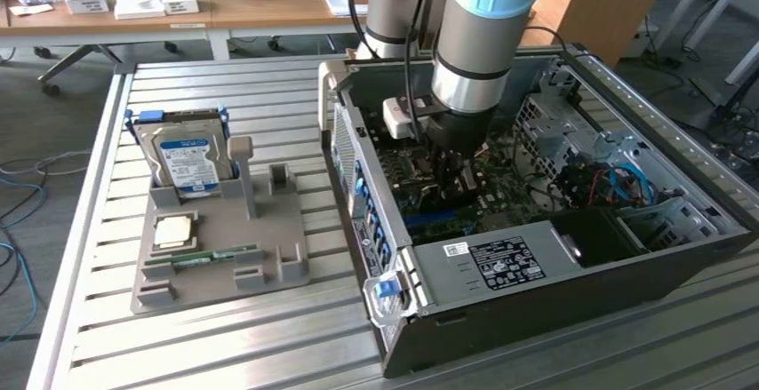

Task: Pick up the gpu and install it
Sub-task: 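Insert the gpu into the slot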

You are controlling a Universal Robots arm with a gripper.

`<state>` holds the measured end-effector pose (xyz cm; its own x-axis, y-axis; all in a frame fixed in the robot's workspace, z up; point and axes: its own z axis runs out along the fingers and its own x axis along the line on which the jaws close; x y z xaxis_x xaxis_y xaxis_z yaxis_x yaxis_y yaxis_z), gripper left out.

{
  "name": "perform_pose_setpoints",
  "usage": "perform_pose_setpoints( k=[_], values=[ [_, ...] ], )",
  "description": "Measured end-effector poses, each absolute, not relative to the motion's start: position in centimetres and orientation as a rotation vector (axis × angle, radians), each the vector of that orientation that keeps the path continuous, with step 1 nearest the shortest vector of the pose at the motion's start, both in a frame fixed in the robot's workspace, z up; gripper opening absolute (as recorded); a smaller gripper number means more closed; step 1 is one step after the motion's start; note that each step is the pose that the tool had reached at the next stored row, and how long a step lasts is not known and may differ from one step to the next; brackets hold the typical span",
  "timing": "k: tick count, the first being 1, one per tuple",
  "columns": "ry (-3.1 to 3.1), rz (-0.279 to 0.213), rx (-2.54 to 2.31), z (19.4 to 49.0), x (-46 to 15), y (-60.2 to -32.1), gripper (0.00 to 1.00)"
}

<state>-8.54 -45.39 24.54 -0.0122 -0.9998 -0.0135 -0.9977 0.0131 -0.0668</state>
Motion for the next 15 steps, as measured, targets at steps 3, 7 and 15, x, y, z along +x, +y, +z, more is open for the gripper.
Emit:
perform_pose_setpoints(
  k=[3, 7, 15],
  values=[
    [2.195, -0.059, -2.168, 24.53, -8.53, -45.39, 0.27],
    [2.197, -0.064, -2.170, 24.48, -8.52, -45.40, 0.27],
    [2.197, -0.065, -2.170, 24.48, -8.36, -45.39, 0.27]
  ],
)
